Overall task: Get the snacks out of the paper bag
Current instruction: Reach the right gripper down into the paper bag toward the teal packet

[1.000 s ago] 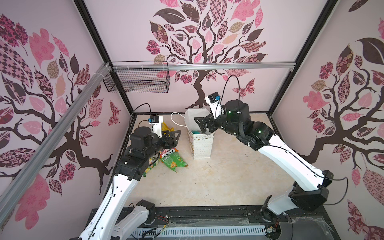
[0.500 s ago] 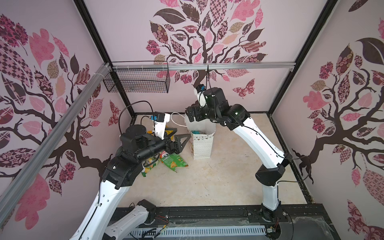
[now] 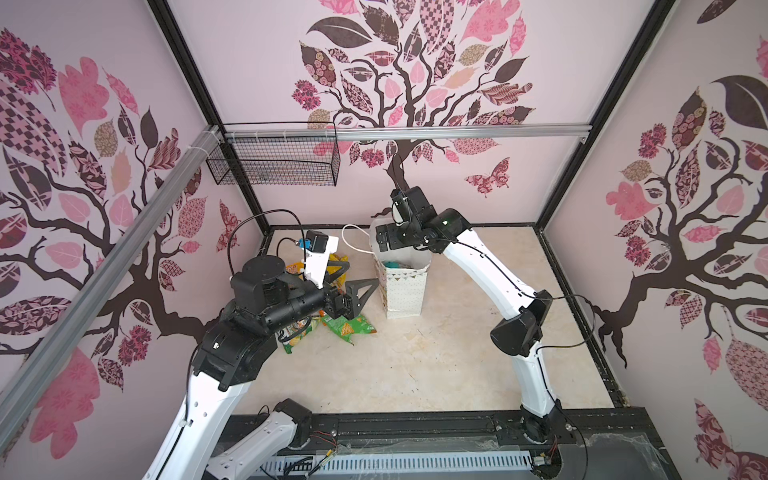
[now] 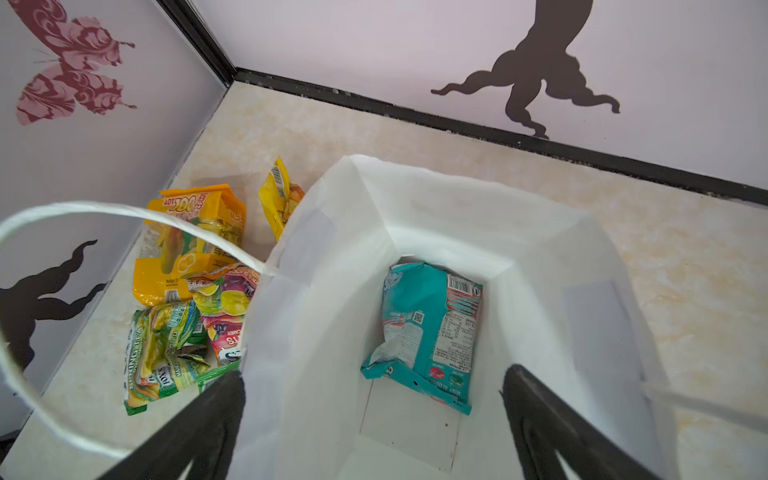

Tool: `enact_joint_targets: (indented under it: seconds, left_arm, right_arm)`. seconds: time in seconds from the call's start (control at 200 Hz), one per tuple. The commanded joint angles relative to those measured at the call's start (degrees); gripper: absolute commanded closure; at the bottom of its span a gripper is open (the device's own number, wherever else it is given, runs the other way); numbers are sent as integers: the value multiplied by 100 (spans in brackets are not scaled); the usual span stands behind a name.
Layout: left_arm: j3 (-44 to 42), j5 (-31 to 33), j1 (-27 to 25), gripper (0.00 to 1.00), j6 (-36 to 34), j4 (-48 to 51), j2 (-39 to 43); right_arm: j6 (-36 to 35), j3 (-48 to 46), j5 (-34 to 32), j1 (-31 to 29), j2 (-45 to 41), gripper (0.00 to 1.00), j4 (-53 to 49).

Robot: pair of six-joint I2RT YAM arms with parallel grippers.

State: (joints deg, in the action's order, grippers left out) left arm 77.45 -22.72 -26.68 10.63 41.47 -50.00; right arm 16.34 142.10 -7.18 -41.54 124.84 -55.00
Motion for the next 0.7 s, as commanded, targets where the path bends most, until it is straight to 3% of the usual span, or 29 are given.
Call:
enact_joint_targets:
  seconds: [0.0, 0.69]
  left_arm:
    - [244, 70, -22, 3, -269, 161, 87]
    - [252, 168, -17, 2, -431, 315, 239]
  right_arm:
    - [98, 252, 63, -3, 363, 0, -186]
    - [273, -381, 443, 100, 1251, 1, -127]
